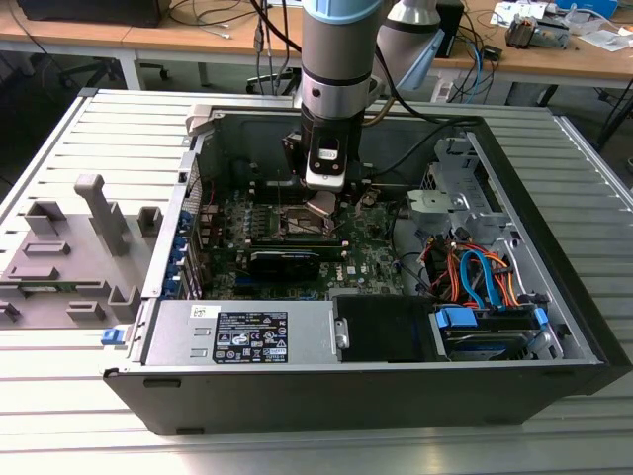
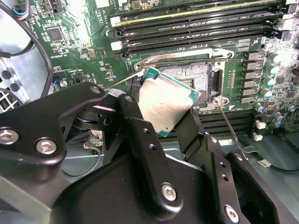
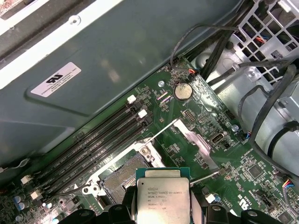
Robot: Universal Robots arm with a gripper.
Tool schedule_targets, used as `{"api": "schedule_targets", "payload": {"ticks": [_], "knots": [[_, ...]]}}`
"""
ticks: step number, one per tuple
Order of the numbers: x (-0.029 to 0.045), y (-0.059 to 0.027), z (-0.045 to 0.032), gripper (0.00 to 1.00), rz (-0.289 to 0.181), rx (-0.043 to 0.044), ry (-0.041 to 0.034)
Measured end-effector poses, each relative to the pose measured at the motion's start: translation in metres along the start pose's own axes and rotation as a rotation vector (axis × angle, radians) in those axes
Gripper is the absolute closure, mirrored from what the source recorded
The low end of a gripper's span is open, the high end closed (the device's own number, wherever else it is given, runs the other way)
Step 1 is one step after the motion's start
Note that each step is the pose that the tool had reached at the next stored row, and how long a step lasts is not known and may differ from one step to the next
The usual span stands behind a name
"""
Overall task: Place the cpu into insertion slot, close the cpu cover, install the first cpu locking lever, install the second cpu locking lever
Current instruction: 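Place the cpu into insertion slot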
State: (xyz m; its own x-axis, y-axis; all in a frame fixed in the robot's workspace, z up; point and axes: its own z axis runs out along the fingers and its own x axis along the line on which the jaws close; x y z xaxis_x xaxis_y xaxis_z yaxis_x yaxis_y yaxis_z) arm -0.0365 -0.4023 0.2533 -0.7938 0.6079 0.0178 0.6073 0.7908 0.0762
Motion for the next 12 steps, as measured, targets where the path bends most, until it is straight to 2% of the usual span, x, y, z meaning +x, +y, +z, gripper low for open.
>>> {"api": "schedule_targets", "payload": {"ticks": [12], "knots": [[0.0000,0.0000,0.0001,0.45,0.013,-0.0002,-0.0009]]}}
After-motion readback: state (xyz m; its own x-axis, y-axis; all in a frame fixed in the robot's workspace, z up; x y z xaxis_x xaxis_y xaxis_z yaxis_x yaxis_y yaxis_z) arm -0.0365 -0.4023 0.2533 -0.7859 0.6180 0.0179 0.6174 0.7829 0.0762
